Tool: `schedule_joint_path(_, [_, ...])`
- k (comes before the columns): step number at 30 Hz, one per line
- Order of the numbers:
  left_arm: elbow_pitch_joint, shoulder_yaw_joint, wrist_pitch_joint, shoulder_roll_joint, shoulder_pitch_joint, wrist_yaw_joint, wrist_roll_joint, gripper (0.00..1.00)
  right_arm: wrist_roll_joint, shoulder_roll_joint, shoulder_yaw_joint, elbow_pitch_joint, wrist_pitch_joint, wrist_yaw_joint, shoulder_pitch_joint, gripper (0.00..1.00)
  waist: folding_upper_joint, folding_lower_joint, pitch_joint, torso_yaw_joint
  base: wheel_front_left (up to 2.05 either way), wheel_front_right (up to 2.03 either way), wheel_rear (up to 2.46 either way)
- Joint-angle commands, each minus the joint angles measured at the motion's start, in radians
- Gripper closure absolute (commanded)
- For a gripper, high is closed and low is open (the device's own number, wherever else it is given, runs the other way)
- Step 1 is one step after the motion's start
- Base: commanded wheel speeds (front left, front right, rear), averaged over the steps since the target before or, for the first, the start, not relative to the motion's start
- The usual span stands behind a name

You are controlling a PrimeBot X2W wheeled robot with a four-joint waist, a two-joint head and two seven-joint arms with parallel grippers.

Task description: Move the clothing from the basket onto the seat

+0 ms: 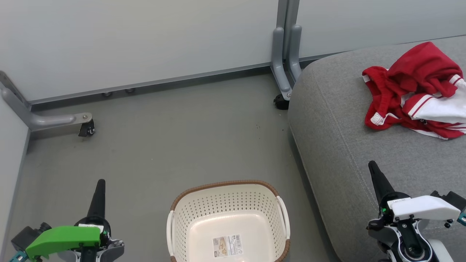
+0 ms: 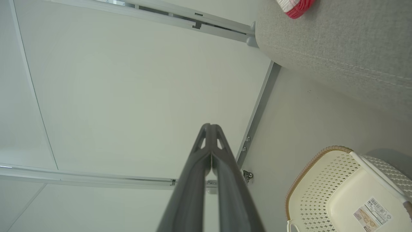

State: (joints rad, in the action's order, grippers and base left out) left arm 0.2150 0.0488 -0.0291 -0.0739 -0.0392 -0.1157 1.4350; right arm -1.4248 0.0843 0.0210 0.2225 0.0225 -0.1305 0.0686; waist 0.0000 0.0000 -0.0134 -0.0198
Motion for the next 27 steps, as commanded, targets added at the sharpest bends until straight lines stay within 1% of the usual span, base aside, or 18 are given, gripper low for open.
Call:
schedule_joint_path(1, [0.0, 0.005, -0.006, -0.004, -0.028, -0.007, 0.023, 1.0, -0.024, 0.002, 0.008, 0.0, 0.007, 0.0, 0.02, 1.0, 0.0, 0.0, 0.001, 0.001, 0.0, 0.0, 0.0])
schedule_joint_path(27, [0.029, 0.035, -0.06, 0.002, -0.072, -0.017, 0.191, 1.0, -0.207, -0.007, 0.056, 0.02, 0.062, 0.0, 0.042, 1.0, 0.0, 0.0, 0.015, 0.018, 0.0, 0.0, 0.0])
